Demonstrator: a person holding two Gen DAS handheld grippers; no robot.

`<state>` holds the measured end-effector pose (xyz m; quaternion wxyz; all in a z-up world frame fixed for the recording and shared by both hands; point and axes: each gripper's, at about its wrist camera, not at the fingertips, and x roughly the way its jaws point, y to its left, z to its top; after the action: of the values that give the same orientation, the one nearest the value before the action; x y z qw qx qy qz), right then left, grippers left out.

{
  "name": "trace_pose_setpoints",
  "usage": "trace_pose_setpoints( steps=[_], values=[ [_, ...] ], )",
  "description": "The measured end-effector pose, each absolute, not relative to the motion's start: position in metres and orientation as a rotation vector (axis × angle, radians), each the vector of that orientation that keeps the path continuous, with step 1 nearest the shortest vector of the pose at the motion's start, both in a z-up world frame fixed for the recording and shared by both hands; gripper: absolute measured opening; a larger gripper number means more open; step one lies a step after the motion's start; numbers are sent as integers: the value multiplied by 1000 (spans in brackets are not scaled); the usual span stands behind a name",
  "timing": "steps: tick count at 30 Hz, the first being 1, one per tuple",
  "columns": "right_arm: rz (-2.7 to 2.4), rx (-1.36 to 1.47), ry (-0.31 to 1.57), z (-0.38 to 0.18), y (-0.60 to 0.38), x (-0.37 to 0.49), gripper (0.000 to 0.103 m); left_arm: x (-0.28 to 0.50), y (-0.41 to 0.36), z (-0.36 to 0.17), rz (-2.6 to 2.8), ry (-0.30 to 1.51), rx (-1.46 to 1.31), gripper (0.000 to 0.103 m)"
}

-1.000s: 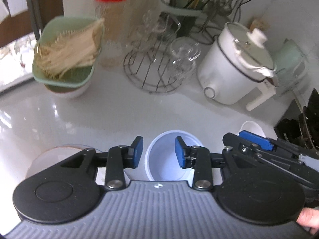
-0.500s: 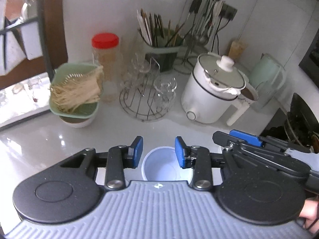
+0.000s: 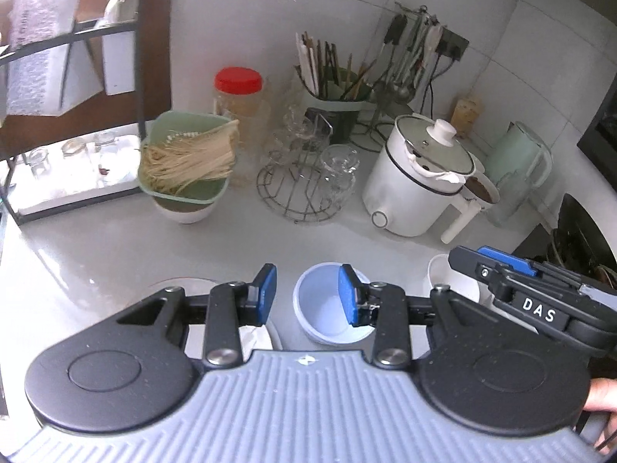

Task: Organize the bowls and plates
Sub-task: 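Raise both grippers away from the nested blue bowls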

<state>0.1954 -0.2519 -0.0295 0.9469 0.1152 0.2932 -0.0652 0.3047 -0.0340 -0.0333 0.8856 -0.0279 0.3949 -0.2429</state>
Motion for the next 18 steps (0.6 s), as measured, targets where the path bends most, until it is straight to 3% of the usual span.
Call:
trace_pose_setpoints(
  steps=[10, 18],
  values=[
    [-147, 227, 584, -28, -245, 182, 43, 287, -24, -33, -484, 799, -93, 40],
    [-164, 222, 566, -28, -273, 180, 42, 288, -59, -34, -486, 789, -93, 40]
  ],
)
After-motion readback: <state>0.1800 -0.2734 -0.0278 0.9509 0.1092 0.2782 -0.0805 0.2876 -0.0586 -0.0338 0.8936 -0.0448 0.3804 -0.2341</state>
